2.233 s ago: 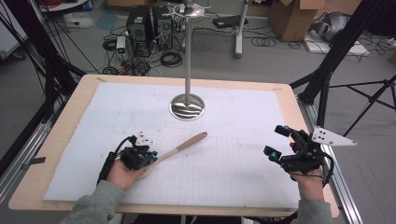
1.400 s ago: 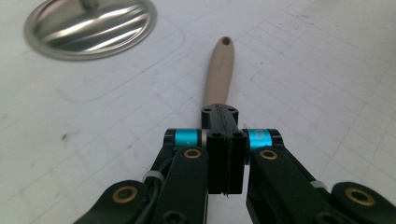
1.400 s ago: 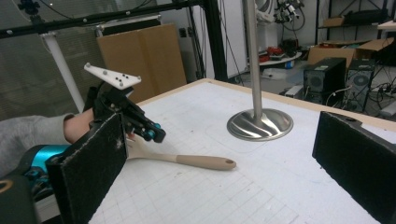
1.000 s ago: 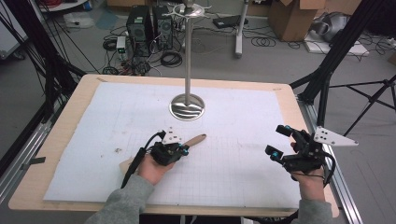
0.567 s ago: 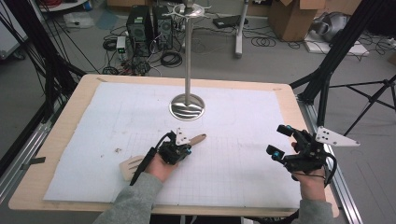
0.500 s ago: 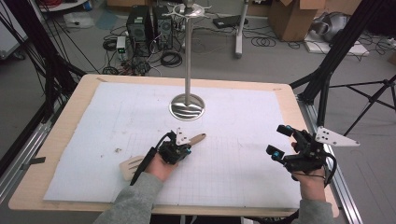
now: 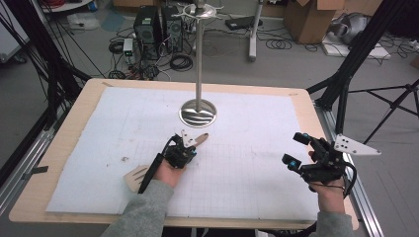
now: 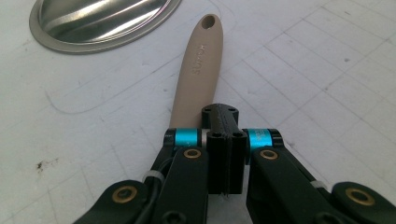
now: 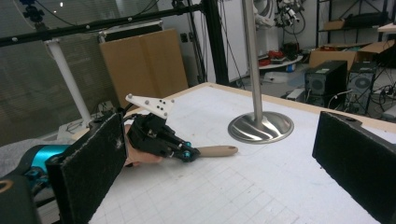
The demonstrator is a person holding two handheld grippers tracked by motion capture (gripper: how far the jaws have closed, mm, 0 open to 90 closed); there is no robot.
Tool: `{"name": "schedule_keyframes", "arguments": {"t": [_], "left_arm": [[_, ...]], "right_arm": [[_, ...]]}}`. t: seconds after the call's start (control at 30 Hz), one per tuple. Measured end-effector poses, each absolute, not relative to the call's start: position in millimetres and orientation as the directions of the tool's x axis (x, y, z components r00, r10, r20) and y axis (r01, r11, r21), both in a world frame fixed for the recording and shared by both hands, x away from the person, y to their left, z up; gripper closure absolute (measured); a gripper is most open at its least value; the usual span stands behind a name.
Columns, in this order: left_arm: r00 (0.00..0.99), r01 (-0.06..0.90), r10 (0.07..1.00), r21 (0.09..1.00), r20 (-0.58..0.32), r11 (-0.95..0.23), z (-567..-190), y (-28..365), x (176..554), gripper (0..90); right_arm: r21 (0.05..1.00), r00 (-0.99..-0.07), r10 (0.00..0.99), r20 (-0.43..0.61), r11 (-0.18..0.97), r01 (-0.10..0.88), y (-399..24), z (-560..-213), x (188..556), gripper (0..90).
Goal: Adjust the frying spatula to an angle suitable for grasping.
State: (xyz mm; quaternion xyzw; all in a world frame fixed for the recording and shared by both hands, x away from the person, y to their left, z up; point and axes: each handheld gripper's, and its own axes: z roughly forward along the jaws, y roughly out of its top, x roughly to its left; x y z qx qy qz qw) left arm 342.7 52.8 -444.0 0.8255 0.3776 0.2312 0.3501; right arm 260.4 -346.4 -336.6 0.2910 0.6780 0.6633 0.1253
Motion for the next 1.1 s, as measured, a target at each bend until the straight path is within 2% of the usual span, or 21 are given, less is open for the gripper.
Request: {"name": "schedule_keyframes", "arguments": {"t": [0.4, 0.63, 0.8, 1.0, 1.1], "left_arm": [[0.567, 0.481, 0.809, 0.733, 0.158, -0.480, -442.5, 76.9, 350.8, 89.8], [0.566, 0.486, 0.816, 0.751, 0.119, -0.447, -440.1, 83.0, 348.0, 89.9], [0.588, 0.452, 0.803, 0.784, 0.098, -0.426, -419.9, 91.2, 332.3, 89.8], [0.650, 0.403, 0.760, 0.840, 0.017, -0.363, -389.9, 118.1, 308.3, 89.6], [0.663, 0.381, 0.748, 0.849, 0.026, -0.367, -382.3, 128.9, 303.2, 89.6]], "right_arm": [[0.974, -0.799, 0.562, 0.212, -0.051, 0.222, -347.8, -336.8, 259.4, 2.1], [0.973, -0.799, 0.562, 0.214, -0.049, 0.227, -347.2, -336.8, 259.7, 2.1], [0.973, -0.798, 0.564, 0.214, -0.049, 0.227, -346.7, -337.1, 261.0, 2.1], [0.973, -0.800, 0.562, 0.211, -0.041, 0.227, -343.7, -337.2, 262.1, 2.1], [0.973, -0.801, 0.561, 0.209, -0.039, 0.226, -343.2, -337.3, 262.9, 2.1]]}}
